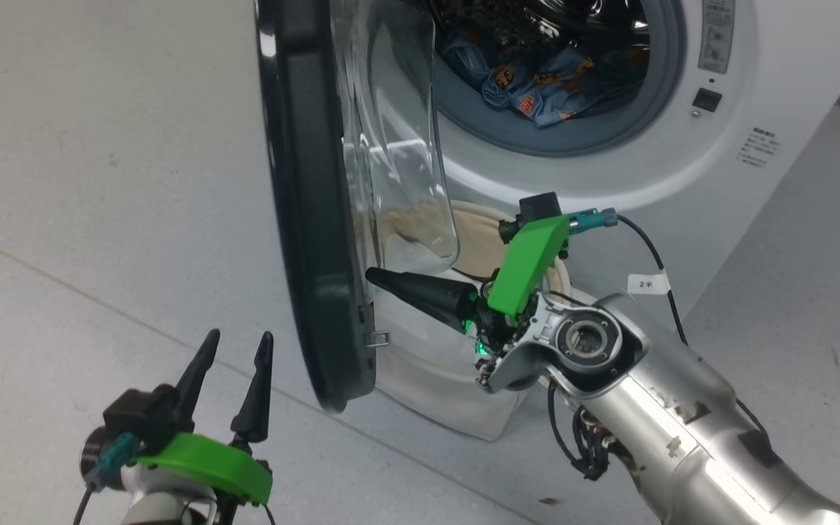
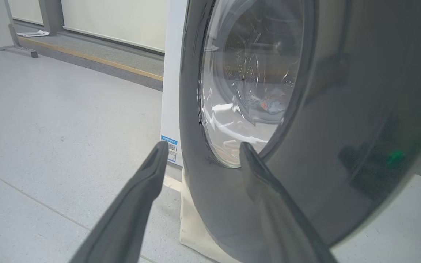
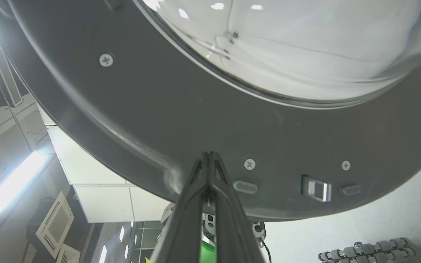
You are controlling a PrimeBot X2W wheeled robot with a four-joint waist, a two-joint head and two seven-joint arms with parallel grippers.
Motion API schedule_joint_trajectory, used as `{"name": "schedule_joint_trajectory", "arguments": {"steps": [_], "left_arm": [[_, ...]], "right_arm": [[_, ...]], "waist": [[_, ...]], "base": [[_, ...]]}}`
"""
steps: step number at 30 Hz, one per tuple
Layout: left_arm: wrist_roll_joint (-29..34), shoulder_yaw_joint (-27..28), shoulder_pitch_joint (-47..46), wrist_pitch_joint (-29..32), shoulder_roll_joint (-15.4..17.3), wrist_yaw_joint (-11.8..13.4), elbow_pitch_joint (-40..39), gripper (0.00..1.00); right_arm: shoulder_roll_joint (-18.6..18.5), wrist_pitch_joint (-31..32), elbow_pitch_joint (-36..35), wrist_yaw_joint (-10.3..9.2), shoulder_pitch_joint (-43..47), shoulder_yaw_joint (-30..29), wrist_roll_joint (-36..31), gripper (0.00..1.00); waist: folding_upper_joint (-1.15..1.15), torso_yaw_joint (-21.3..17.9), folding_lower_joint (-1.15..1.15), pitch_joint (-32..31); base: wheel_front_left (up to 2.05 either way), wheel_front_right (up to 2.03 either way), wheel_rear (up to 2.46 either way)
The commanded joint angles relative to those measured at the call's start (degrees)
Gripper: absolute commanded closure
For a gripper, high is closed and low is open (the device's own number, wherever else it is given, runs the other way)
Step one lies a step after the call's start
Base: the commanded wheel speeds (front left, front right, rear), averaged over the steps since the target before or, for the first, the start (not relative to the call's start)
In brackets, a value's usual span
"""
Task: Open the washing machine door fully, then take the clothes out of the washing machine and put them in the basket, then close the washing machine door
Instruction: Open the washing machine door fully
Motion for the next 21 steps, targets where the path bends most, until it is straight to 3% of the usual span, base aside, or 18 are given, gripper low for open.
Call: {"name": "schedule_joint_trajectory", "arguments": {"steps": [1, 10, 11, 12, 13, 17, 21], "left_arm": [[0.58, 2.01, -0.70, -0.70, 1.53, 0.04, -1.97, 0.00], [0.40, 2.79, -0.18, -0.70, 2.99, 0.42, -2.09, 0.00], [0.31, 2.97, -0.05, -0.70, 3.24, 0.48, -2.08, 0.00], [0.22, 3.12, 0.06, -0.70, 3.49, 0.51, -2.09, 0.00], [0.13, 3.30, 0.14, -0.70, 3.78, 0.56, -2.12, 0.00], [-0.17, 4.13, 0.17, -0.70, 5.15, 0.78, -2.37, 0.00], [-0.64, 5.17, 0.22, -0.52, 6.76, 0.94, -2.93, 0.00]], "right_arm": [[1.13, -2.55, -2.24, 0.07, -1.12, 1.10, 1.04, 1.00], [1.13, -8.67, -2.65, 0.07, -1.44, 4.82, 2.01, 1.00], [1.13, -8.97, -2.35, 0.07, -1.31, 5.17, 1.70, 0.82], [1.13, -8.99, -2.27, 0.07, -1.22, 5.62, 1.27, 0.16], [1.13, -9.17, -2.51, 0.07, -1.17, 5.89, 0.45, 0.00], [0.68, -14.53, -3.16, 0.07, -0.33, 5.80, -7.08, 0.00], [-2.28, -23.50, -4.78, 0.07, 1.74, 6.46, -15.68, 0.00]], "waist": [[0.00, 0.43, 0.00, -0.45], [0.00, -0.37, 0.00, -1.40], [0.00, -0.72, 0.00, -1.54], [0.00, -1.01, 0.00, -1.63], [0.00, -1.39, 0.00, -1.77], [0.00, -2.88, 0.00, -2.49], [0.00, -4.76, 0.00, -3.37]], "base": [[0.00, 0.00, 0.00], [0.00, 0.00, 0.00], [0.00, 0.00, 0.00], [0.00, 0.00, 0.00], [0.00, 0.00, 0.00], [0.00, 0.00, 0.00], [0.00, 0.00, 0.00]]}}
